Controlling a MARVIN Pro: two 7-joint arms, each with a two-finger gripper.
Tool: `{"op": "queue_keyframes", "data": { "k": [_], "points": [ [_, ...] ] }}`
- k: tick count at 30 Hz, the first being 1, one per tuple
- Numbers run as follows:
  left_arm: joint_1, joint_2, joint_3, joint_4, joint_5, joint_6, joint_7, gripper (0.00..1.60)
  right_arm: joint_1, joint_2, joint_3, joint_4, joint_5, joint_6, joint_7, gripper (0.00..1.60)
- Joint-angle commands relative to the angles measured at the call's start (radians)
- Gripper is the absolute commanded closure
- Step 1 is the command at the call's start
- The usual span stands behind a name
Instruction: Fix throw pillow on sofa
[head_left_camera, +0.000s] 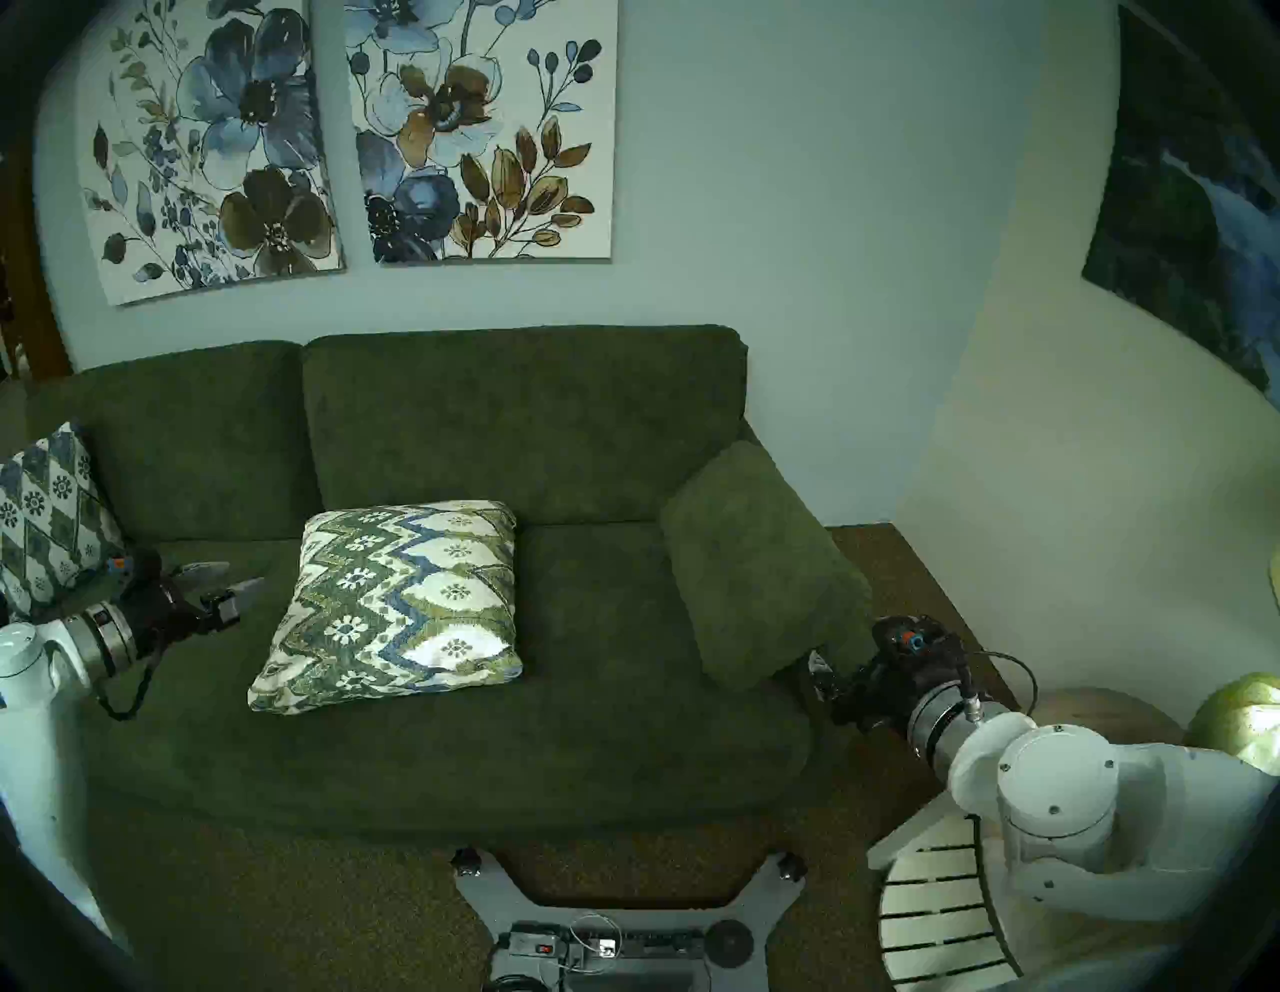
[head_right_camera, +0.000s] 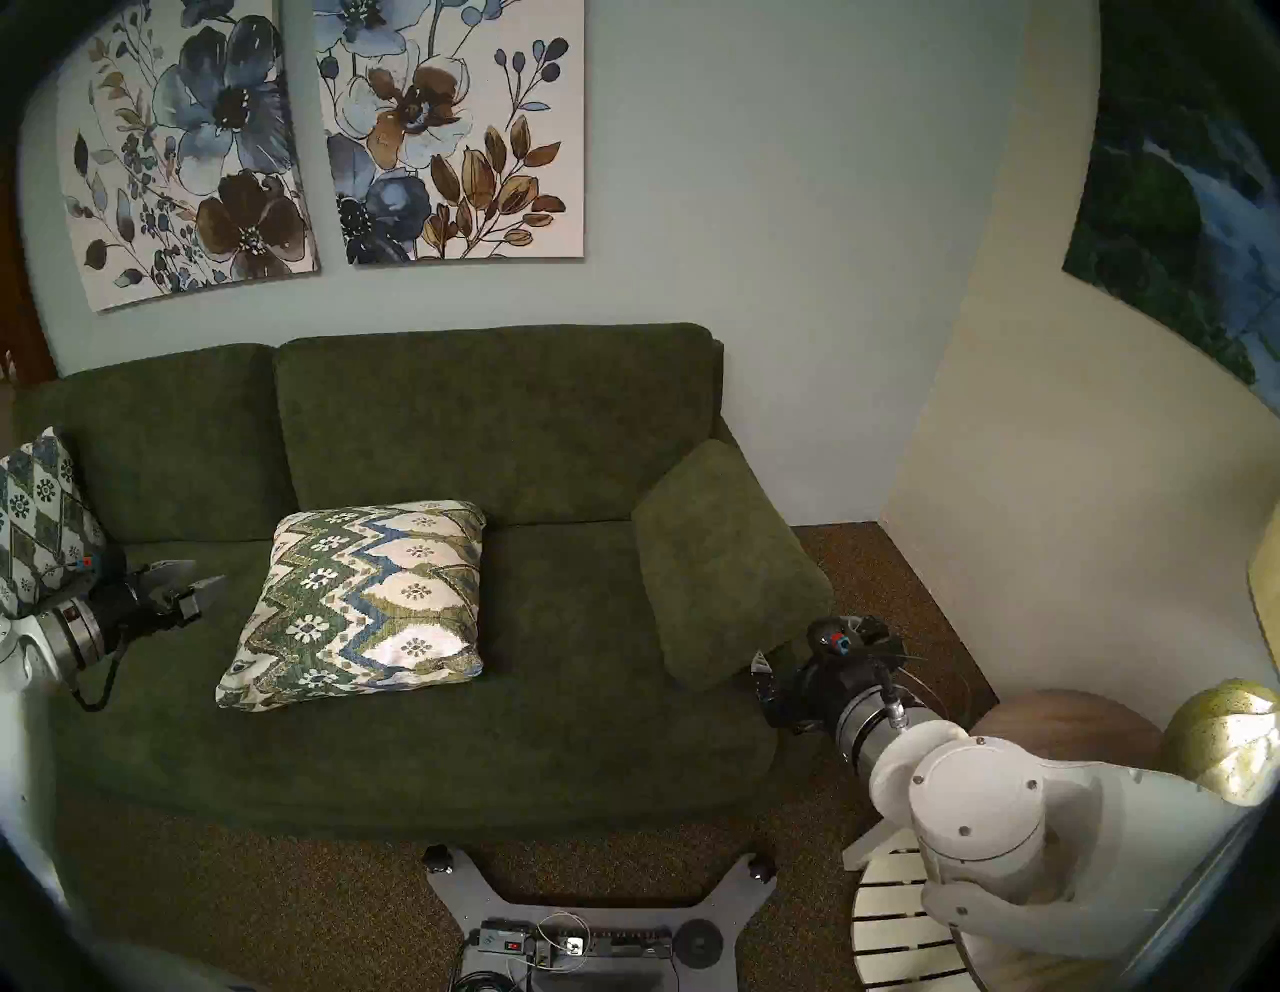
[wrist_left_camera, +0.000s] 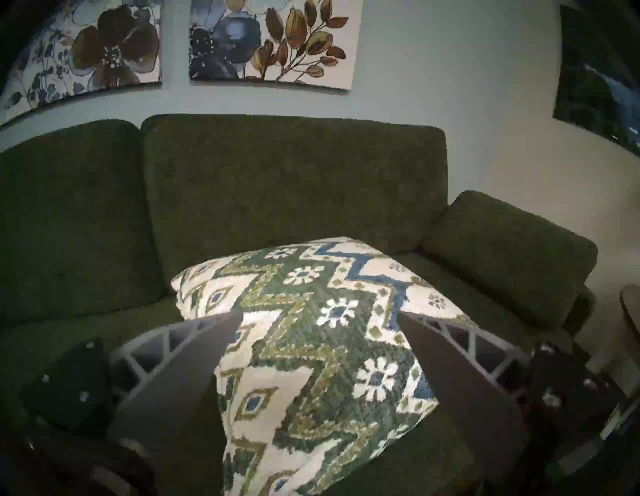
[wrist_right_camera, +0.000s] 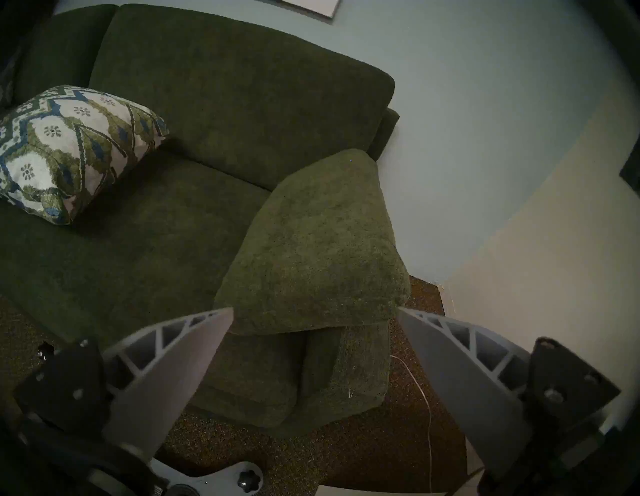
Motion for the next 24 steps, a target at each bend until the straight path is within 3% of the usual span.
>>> {"op": "queue_keyframes", "data": {
  "k": [1, 8, 16, 24],
  "points": [
    [0.02, 0.064, 0.019, 0.098, 0.052, -0.109, -0.056, 0.0, 0.003, 0.002, 0.004, -0.002, -0.002, 0.0, -0.001, 0.0],
    [-0.025, 0.069, 0.077, 0.221, 0.124, -0.226, -0.013, 0.0, 0.003, 0.002, 0.003, -0.002, -0.002, 0.0, -0.001, 0.0],
    [-0.129, 0.069, 0.161, 0.342, 0.189, -0.377, 0.075, 0.0, 0.003, 0.002, 0.003, -0.002, -0.001, 0.0, -0.001, 0.0],
    [-0.213, 0.072, 0.277, 0.413, 0.221, -0.404, 0.14, 0.0, 0.003, 0.002, 0.003, -0.002, -0.001, 0.0, -0.001, 0.0]
  ]
}}
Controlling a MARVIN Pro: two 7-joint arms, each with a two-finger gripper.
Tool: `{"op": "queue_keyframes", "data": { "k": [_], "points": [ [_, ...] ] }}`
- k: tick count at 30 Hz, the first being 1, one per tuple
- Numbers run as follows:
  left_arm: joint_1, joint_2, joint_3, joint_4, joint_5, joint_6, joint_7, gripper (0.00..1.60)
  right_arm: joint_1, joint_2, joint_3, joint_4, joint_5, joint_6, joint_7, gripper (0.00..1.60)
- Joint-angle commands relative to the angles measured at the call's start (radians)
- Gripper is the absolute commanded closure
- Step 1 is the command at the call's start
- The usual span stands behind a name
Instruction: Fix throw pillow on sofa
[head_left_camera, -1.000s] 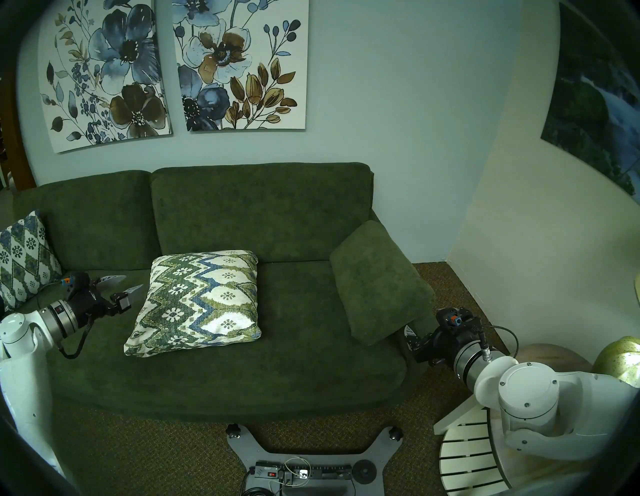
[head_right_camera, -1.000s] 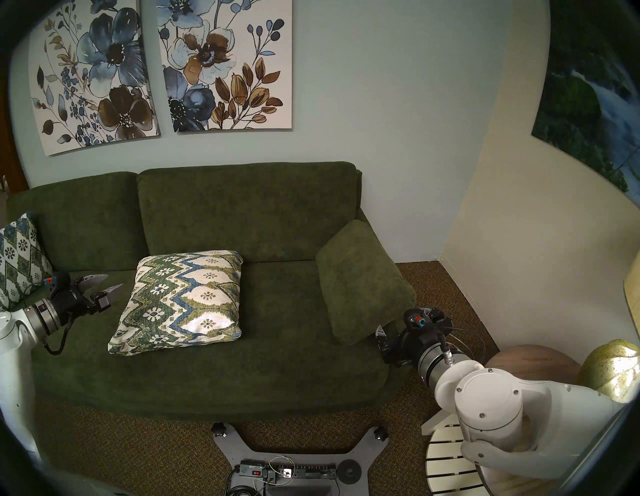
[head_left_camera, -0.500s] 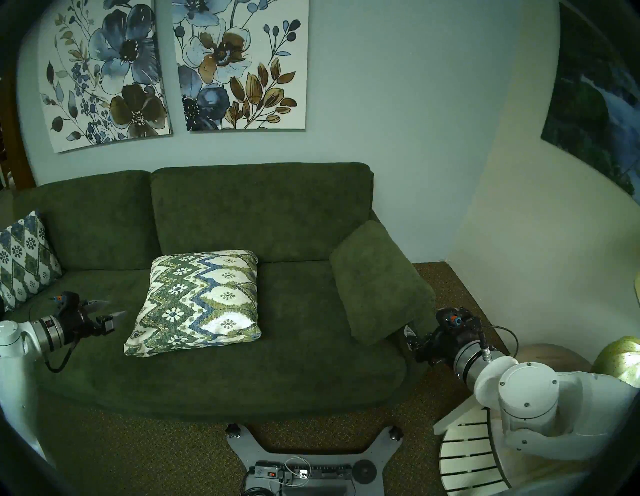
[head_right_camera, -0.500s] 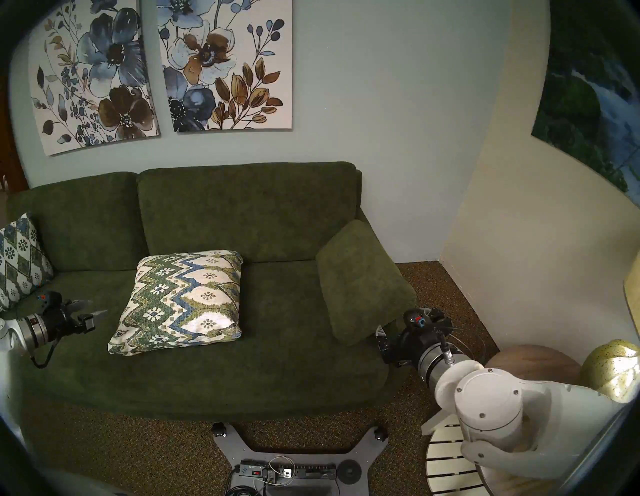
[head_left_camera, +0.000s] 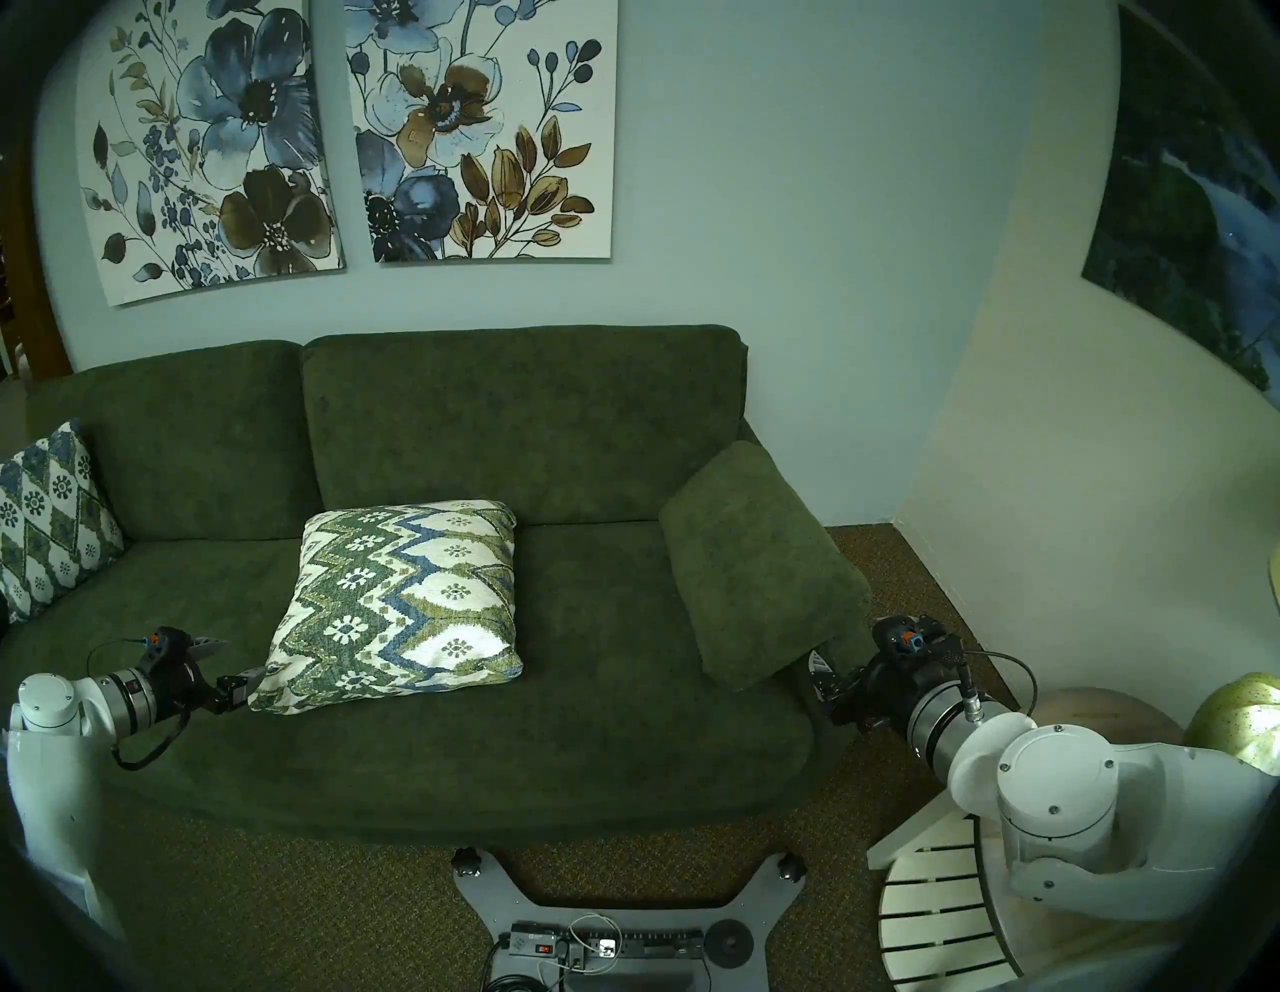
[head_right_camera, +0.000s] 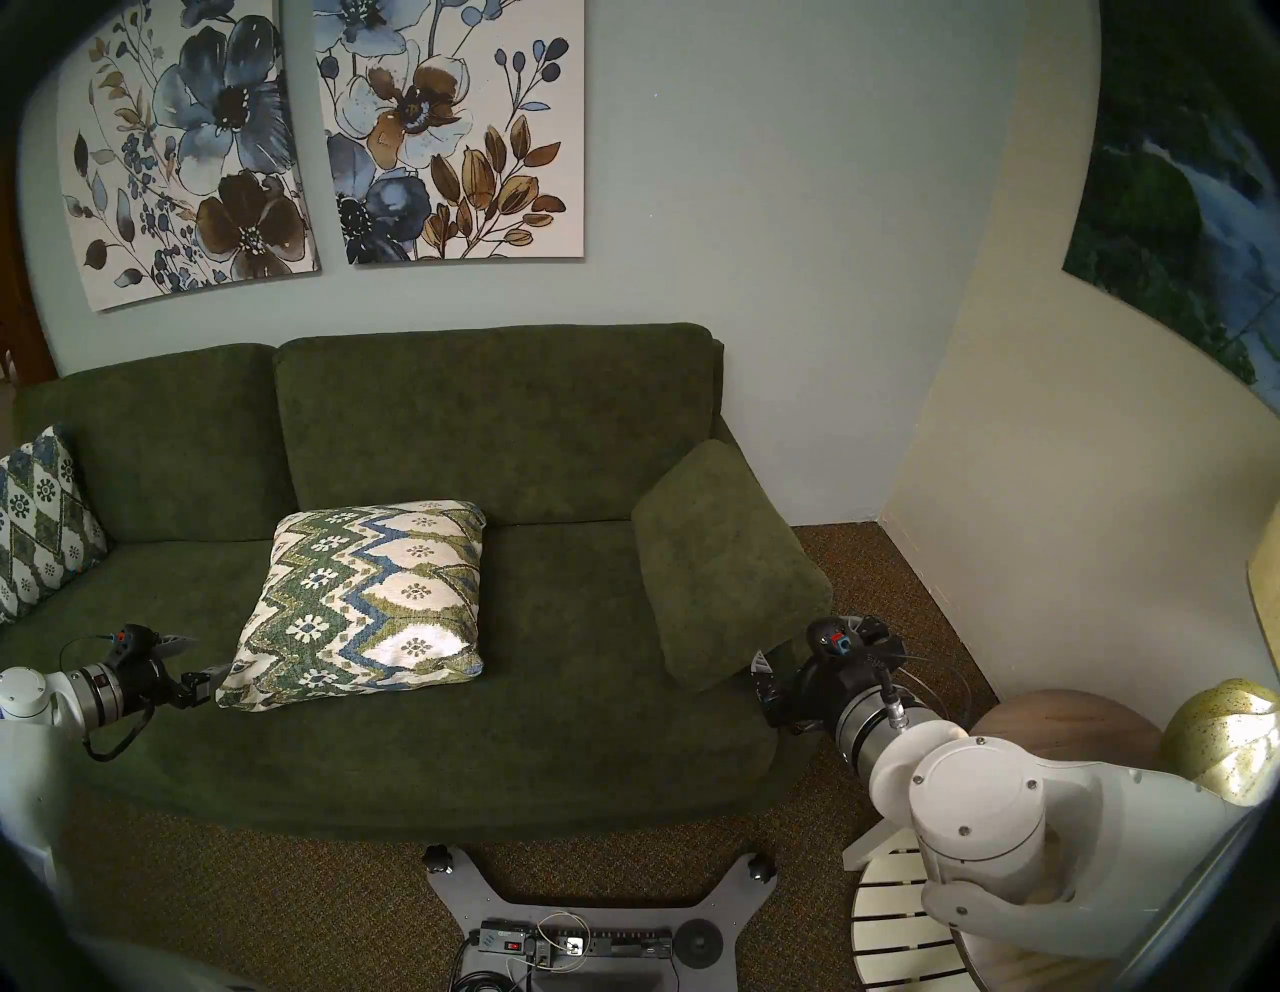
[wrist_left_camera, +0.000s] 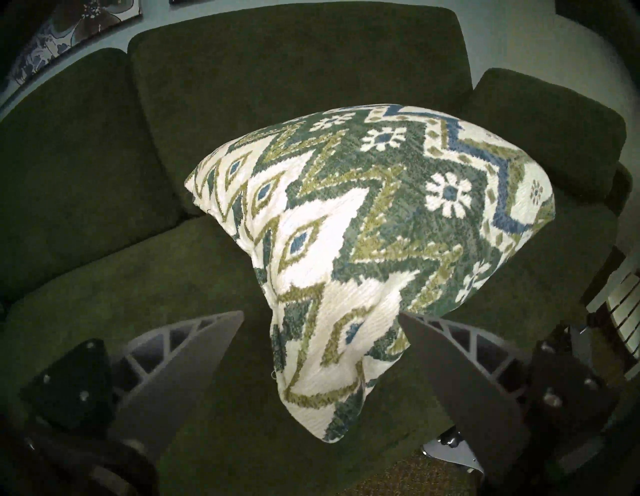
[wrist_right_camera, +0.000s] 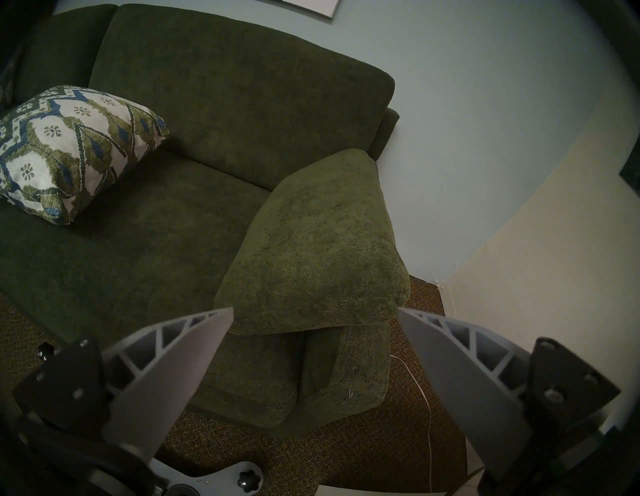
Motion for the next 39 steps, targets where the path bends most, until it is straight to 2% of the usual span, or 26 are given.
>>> {"op": "queue_keyframes", "data": {
  "k": [1, 8, 11, 13, 14, 19, 25, 26, 27, 28, 29, 30, 36, 39],
  "points": [
    [-0.121, 0.013, 0.091, 0.059, 0.029, -0.039, 0.053, 0.0, 0.003, 0.002, 0.004, -0.002, -0.002, 0.0, -0.001, 0.0],
    [-0.189, -0.009, 0.203, 0.144, 0.072, -0.044, 0.166, 0.0, 0.003, 0.002, 0.003, -0.002, -0.002, 0.0, -0.001, 0.0],
    [-0.231, -0.014, 0.241, 0.199, 0.093, -0.037, 0.2, 0.0, 0.003, 0.001, 0.003, -0.002, -0.002, 0.0, -0.001, 0.0],
    [-0.227, -0.019, 0.251, 0.203, 0.095, -0.033, 0.22, 0.0, 0.003, 0.001, 0.003, -0.002, -0.001, 0.0, -0.001, 0.0],
    [-0.262, -0.032, 0.269, 0.25, 0.109, -0.028, 0.243, 0.0, 0.003, 0.001, 0.003, -0.002, -0.001, 0.0, -0.001, 0.0],
    [-0.296, -0.067, 0.265, 0.305, 0.098, -0.03, 0.309, 0.0, 0.003, 0.001, 0.003, -0.002, -0.001, -0.001, -0.001, 0.0],
    [-0.372, -0.076, 0.272, 0.389, 0.103, -0.007, 0.348, 0.0, 0.003, 0.001, 0.002, -0.001, -0.001, -0.001, -0.001, 0.0],
    [-0.364, -0.078, 0.269, 0.385, 0.097, -0.005, 0.353, 0.31, 0.003, 0.001, 0.002, -0.001, -0.001, -0.001, -0.001, 0.0],
    [-0.364, -0.078, 0.269, 0.385, 0.097, -0.005, 0.353, 0.31, 0.003, 0.001, 0.002, -0.001, -0.001, -0.001, -0.001, 0.0],
    [-0.395, -0.078, 0.272, 0.416, 0.102, 0.003, 0.355, 1.04, 0.003, 0.001, 0.002, -0.001, -0.001, -0.001, -0.001, 0.0],
    [-0.384, -0.078, 0.271, 0.407, 0.097, 0.001, 0.354, 1.37, 0.003, 0.001, 0.002, -0.001, -0.001, -0.001, -0.001, 0.0],
    [-0.411, -0.077, 0.273, 0.435, 0.101, 0.006, 0.355, 1.6, 0.003, 0.001, 0.002, -0.001, -0.001, -0.001, -0.001, 0.0],
    [-0.465, -0.06, 0.264, 0.488, 0.076, 0.002, 0.308, 1.6, 0.003, 0.001, 0.003, -0.002, -0.001, -0.001, -0.001, 0.0],
    [-0.48, -0.051, 0.249, 0.473, 0.048, -0.028, 0.242, 1.6, 0.003, 0.001, 0.003, -0.002, -0.001, -0.001, -0.001, 0.0]
  ]
}}
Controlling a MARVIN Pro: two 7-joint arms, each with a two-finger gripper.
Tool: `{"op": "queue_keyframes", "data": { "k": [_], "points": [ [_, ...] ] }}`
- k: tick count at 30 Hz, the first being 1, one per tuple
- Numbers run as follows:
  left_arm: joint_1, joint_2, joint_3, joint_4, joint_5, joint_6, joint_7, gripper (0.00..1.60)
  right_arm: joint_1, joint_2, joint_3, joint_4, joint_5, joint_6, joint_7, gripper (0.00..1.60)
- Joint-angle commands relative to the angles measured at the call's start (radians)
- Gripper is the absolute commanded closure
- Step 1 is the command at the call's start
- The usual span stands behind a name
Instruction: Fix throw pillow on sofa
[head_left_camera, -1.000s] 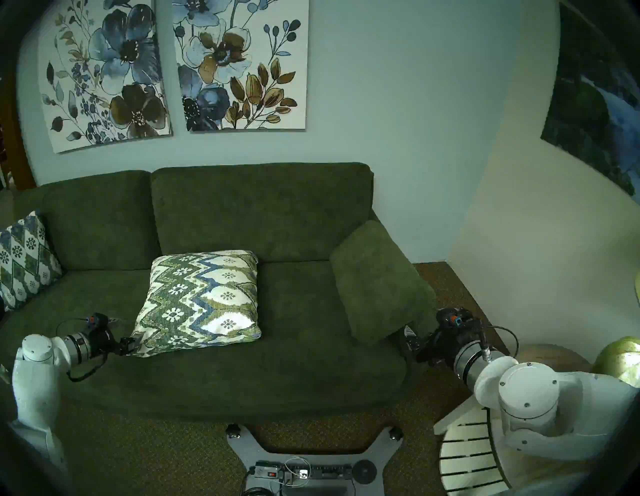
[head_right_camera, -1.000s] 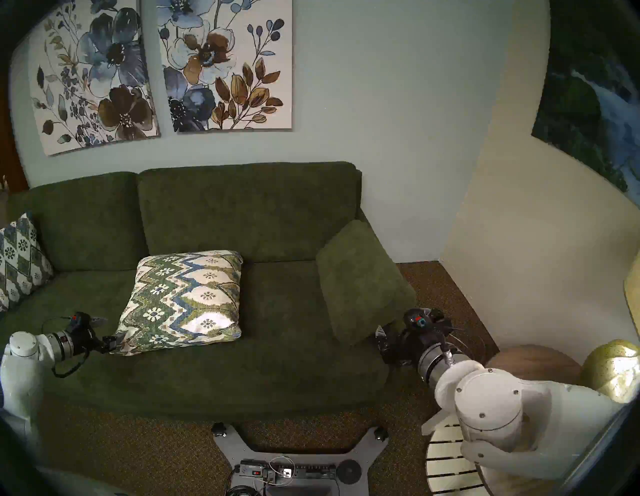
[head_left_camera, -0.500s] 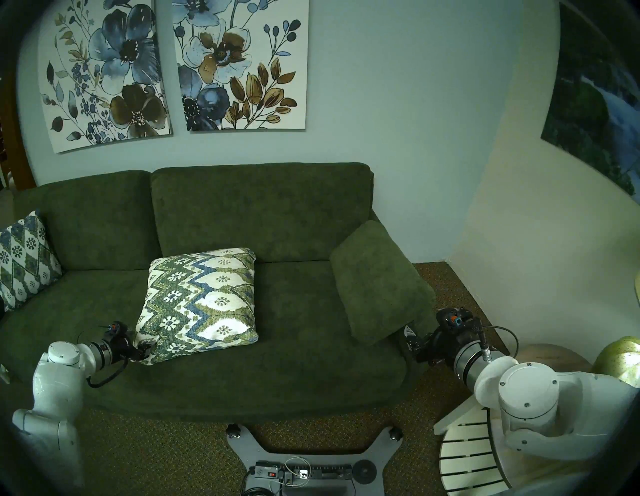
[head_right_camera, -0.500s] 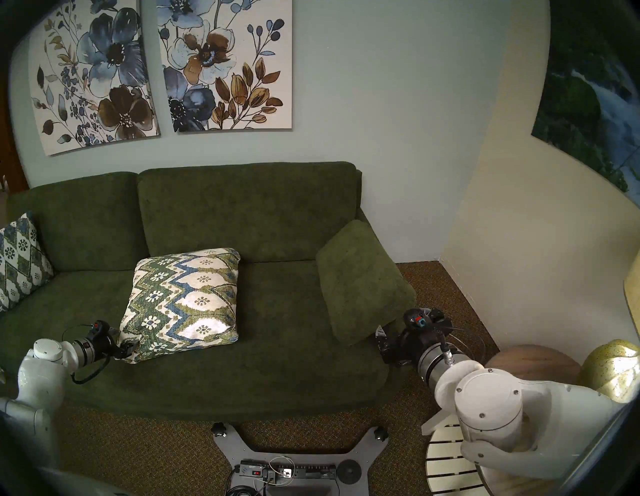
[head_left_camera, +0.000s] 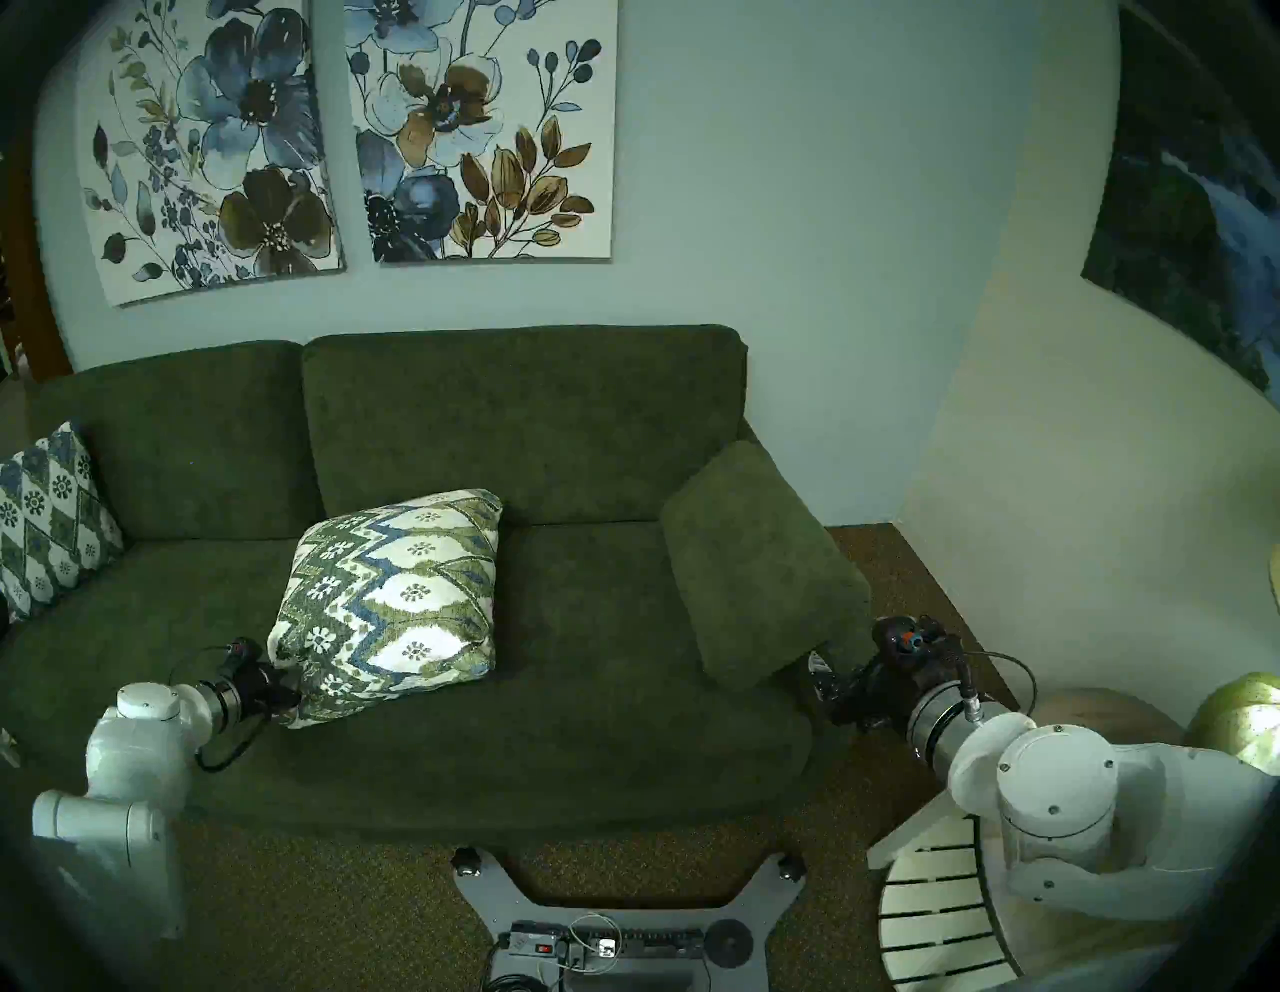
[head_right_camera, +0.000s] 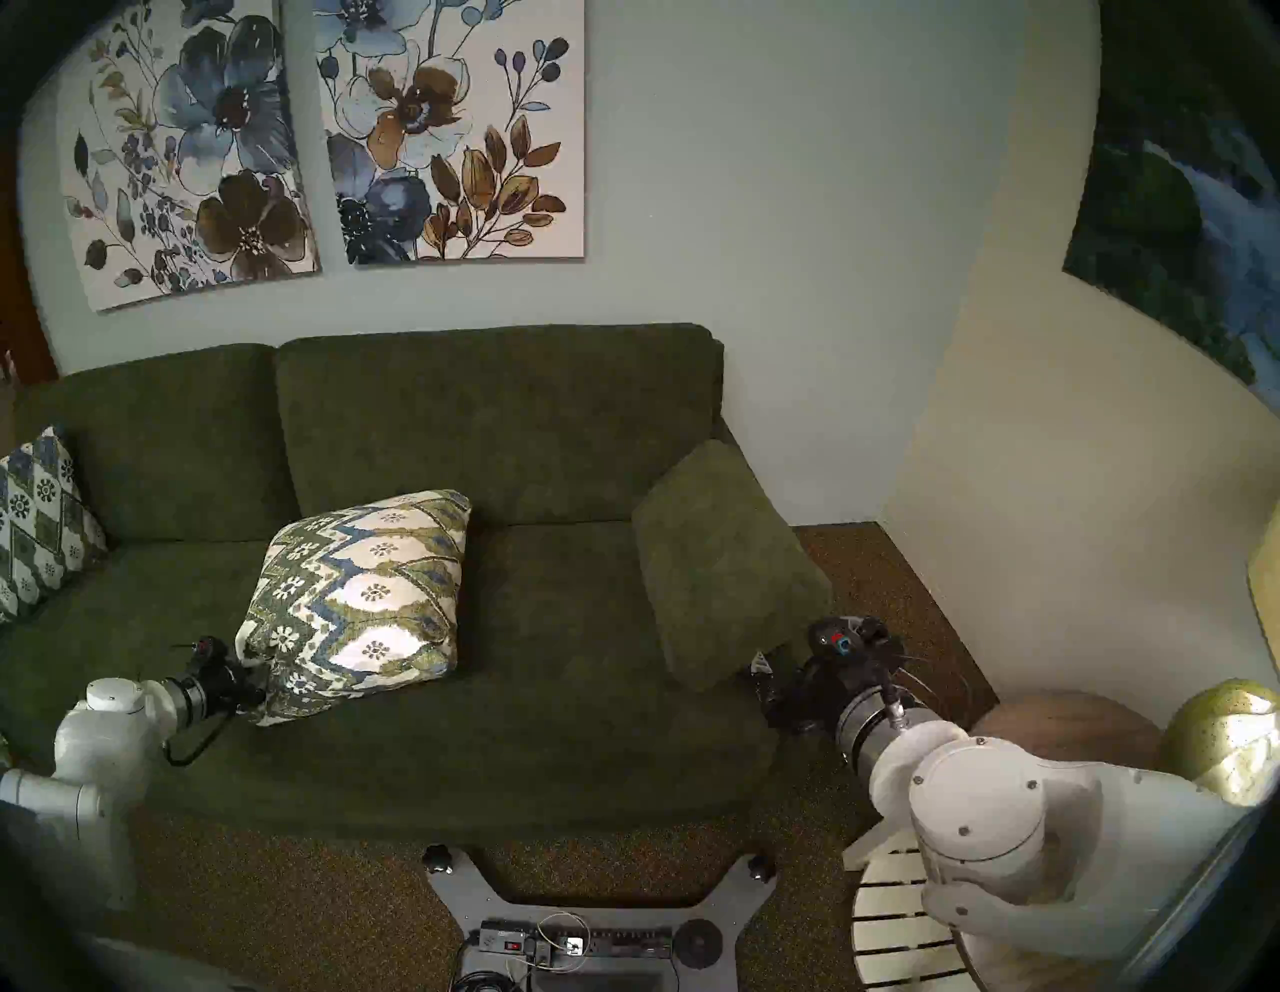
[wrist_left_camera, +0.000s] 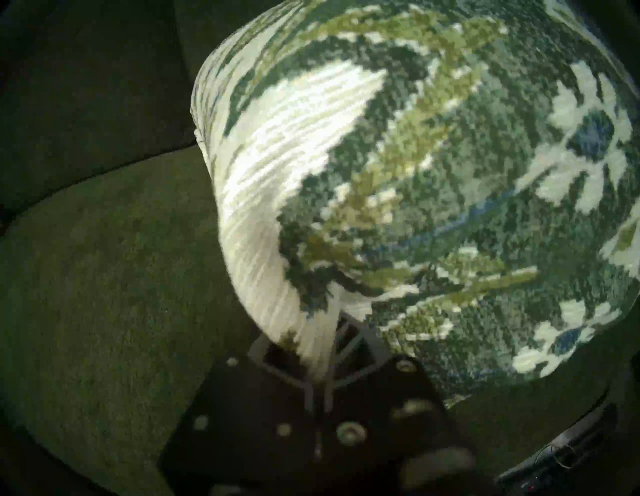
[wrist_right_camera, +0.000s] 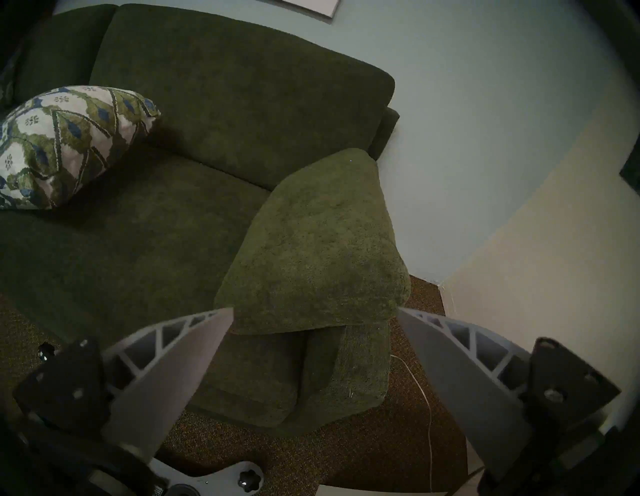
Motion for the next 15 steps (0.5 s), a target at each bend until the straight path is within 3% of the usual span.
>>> {"op": "queue_keyframes", "data": {
  "k": [1, 15],
  "points": [
    [-0.095, 0.025, -0.027, -0.011, -0.051, -0.044, -0.11, 1.6, 0.003, 0.001, 0.003, -0.002, -0.002, 0.0, -0.001, 0.0],
    [-0.197, -0.021, -0.03, -0.219, -0.131, -0.151, -0.364, 1.6, 0.003, 0.001, 0.002, -0.001, -0.001, -0.001, 0.0, 0.0]
  ]
}}
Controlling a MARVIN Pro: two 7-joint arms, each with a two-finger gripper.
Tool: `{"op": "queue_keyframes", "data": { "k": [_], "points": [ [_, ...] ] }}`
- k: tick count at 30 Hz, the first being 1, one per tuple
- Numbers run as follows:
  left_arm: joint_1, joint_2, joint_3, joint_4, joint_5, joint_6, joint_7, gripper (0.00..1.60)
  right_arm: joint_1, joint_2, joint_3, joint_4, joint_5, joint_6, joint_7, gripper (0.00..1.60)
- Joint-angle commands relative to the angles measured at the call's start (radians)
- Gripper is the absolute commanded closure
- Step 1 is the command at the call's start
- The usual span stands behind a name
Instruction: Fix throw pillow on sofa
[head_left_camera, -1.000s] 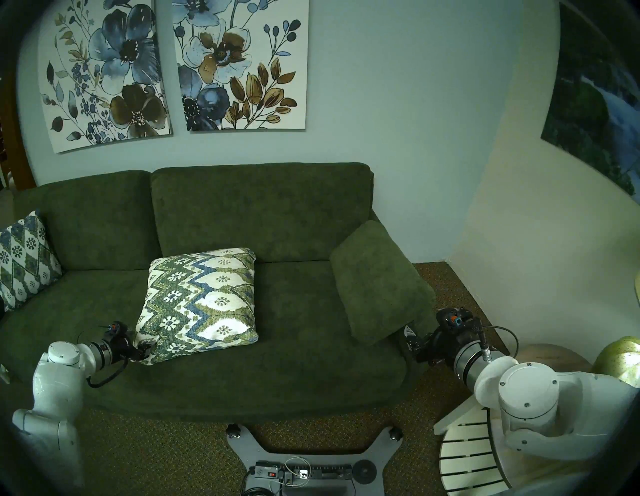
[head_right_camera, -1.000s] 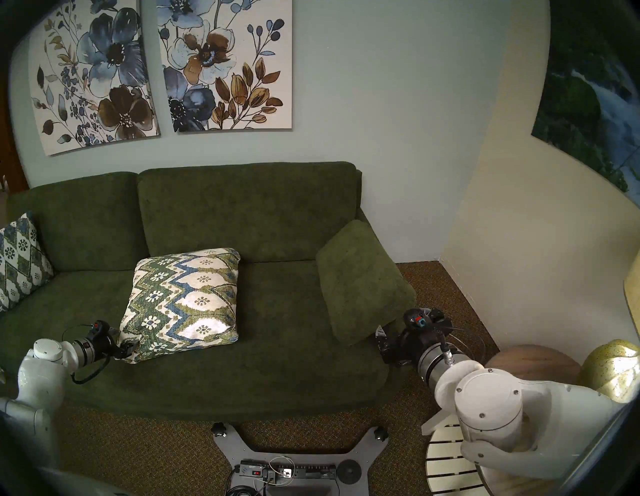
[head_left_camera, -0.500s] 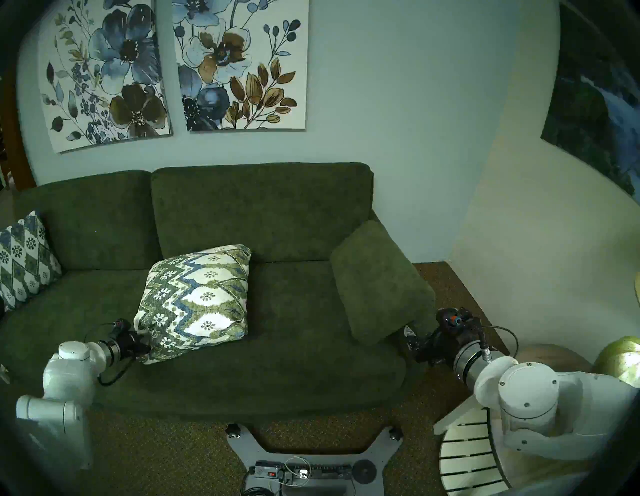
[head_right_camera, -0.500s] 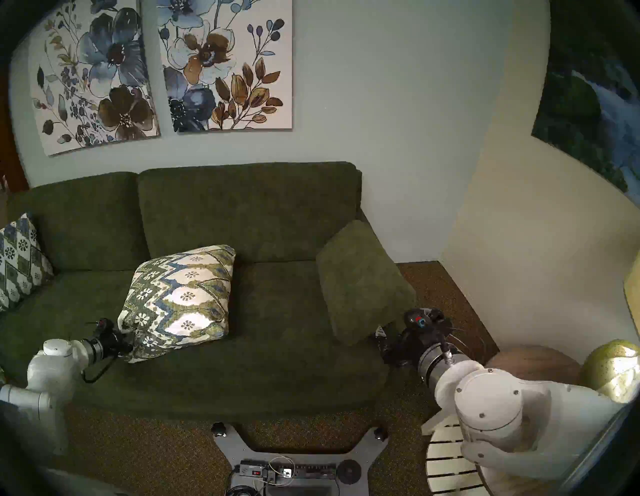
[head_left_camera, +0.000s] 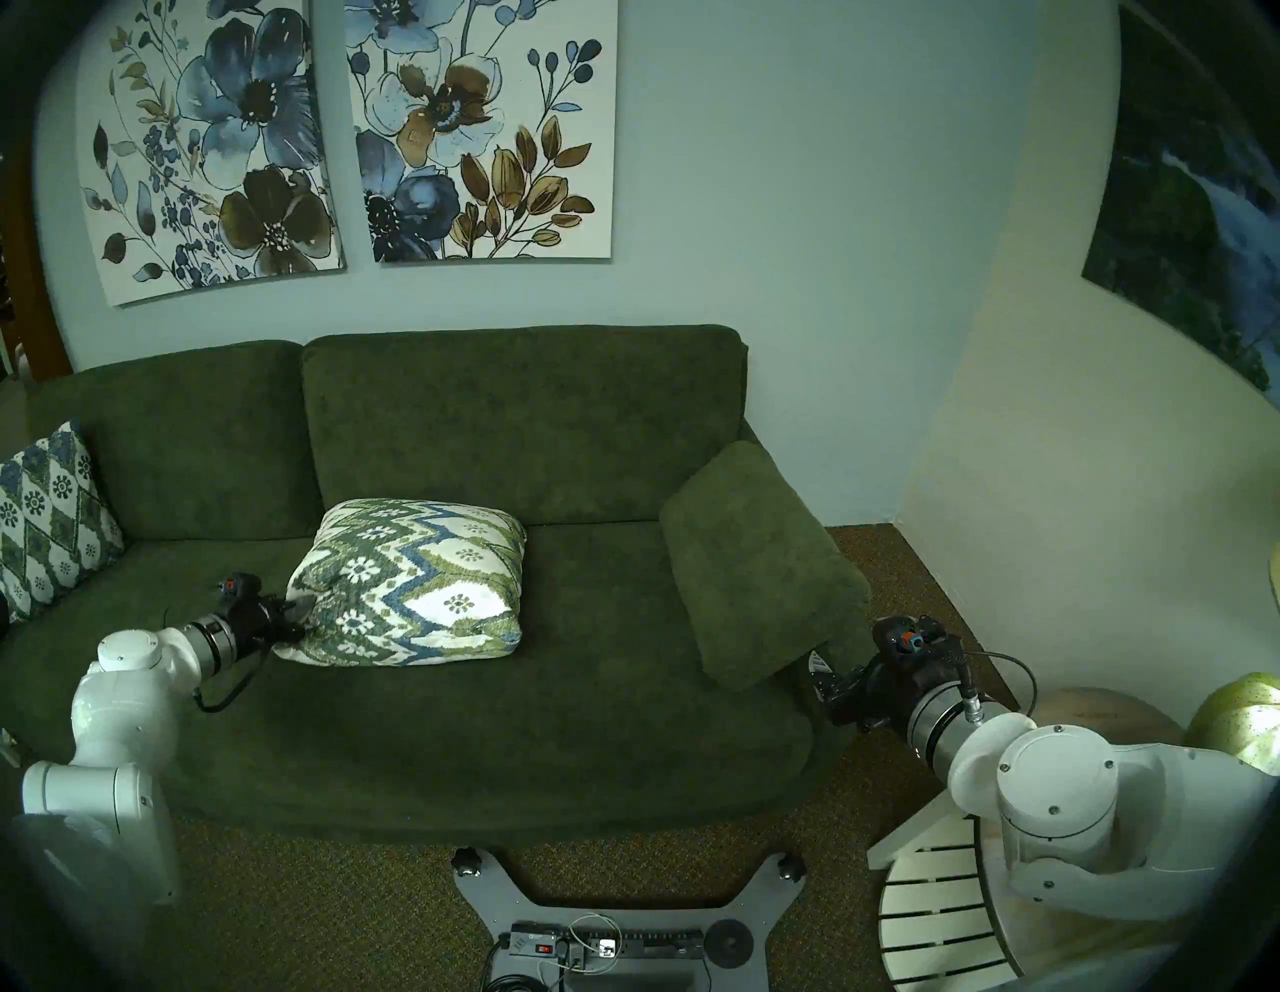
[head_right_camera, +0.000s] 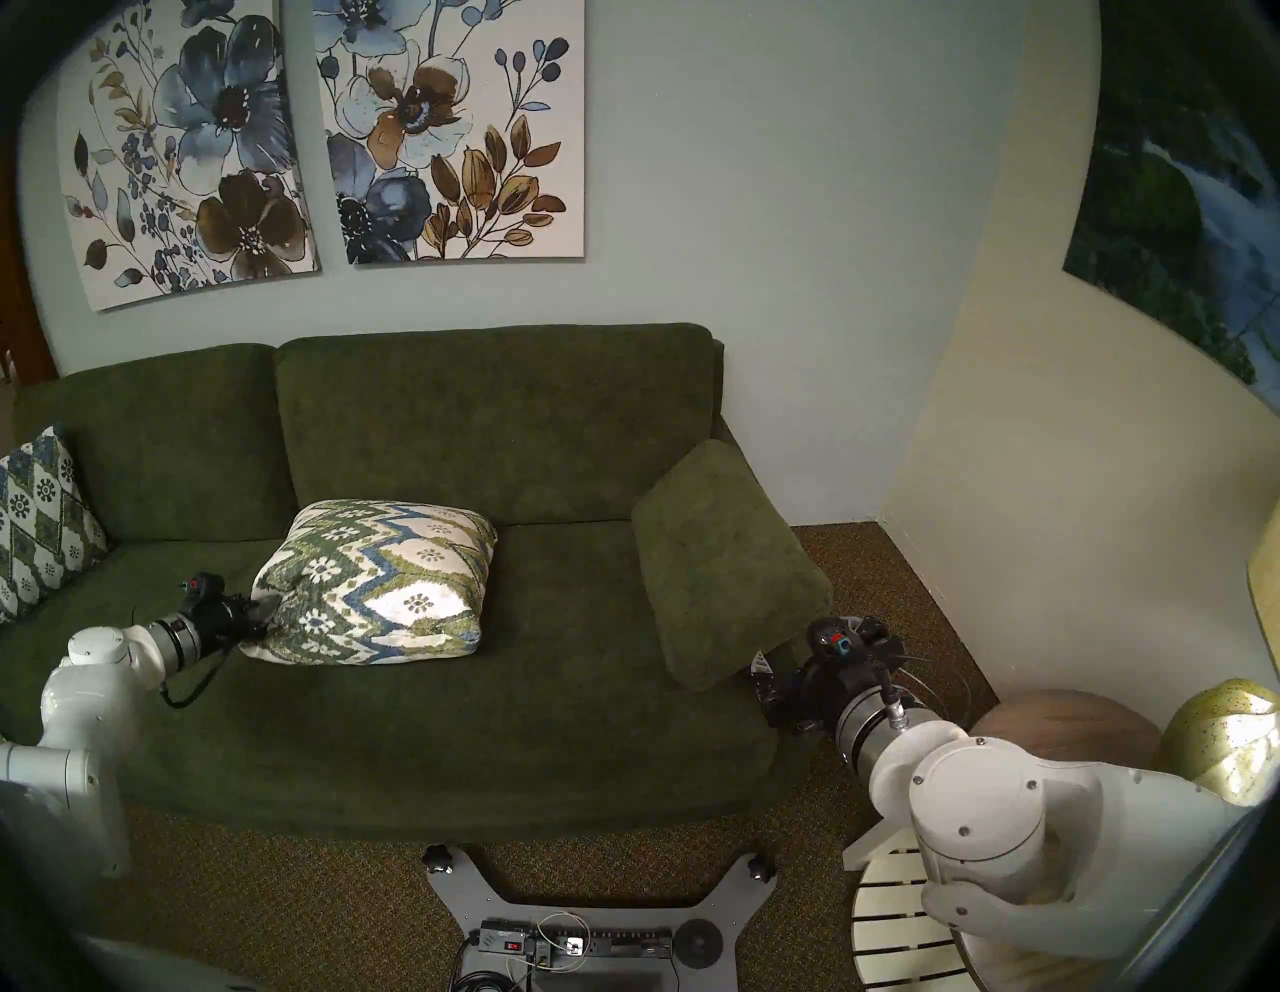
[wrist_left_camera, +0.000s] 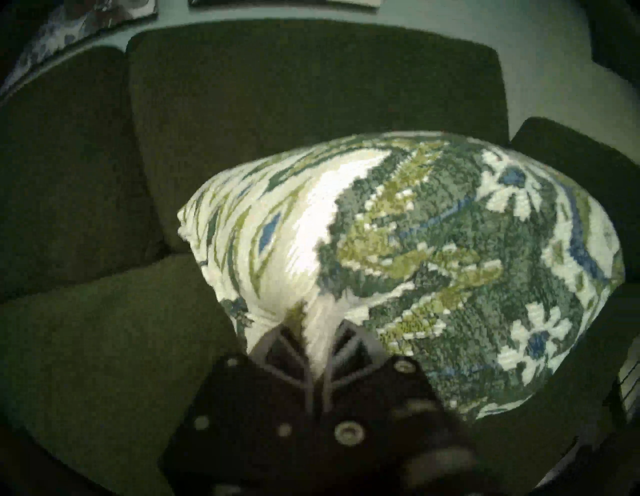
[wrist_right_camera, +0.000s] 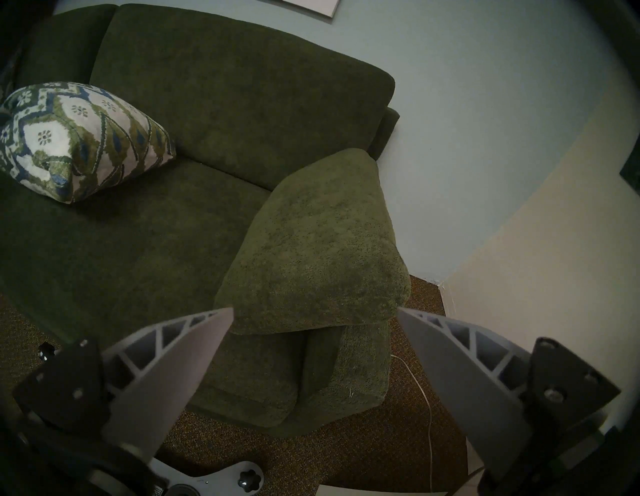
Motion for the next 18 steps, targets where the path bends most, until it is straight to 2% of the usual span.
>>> {"op": "queue_keyframes", "data": {
  "k": [1, 3, 4, 12, 18],
  "points": [
    [-0.104, -0.043, 0.009, -0.117, -0.051, -0.055, -0.119, 1.6, 0.002, 0.001, 0.002, -0.001, -0.001, 0.0, 0.0, 0.0],
    [-0.107, -0.06, 0.016, -0.126, -0.059, -0.062, -0.135, 1.6, 0.002, 0.001, 0.002, -0.001, -0.001, -0.001, 0.0, 0.0],
    [-0.102, -0.069, 0.019, -0.157, -0.063, -0.062, -0.171, 1.6, 0.002, 0.001, 0.002, -0.001, -0.001, -0.001, 0.0, 0.0],
    [-0.122, -0.131, 0.06, -0.26, -0.105, -0.077, -0.306, 1.6, 0.003, 0.001, 0.002, -0.001, -0.001, -0.001, 0.0, 0.0],
    [-0.108, -0.209, 0.113, -0.339, -0.131, -0.077, -0.412, 1.6, 0.003, 0.001, 0.001, -0.001, -0.001, -0.001, 0.0, 0.0]
  ]
}}
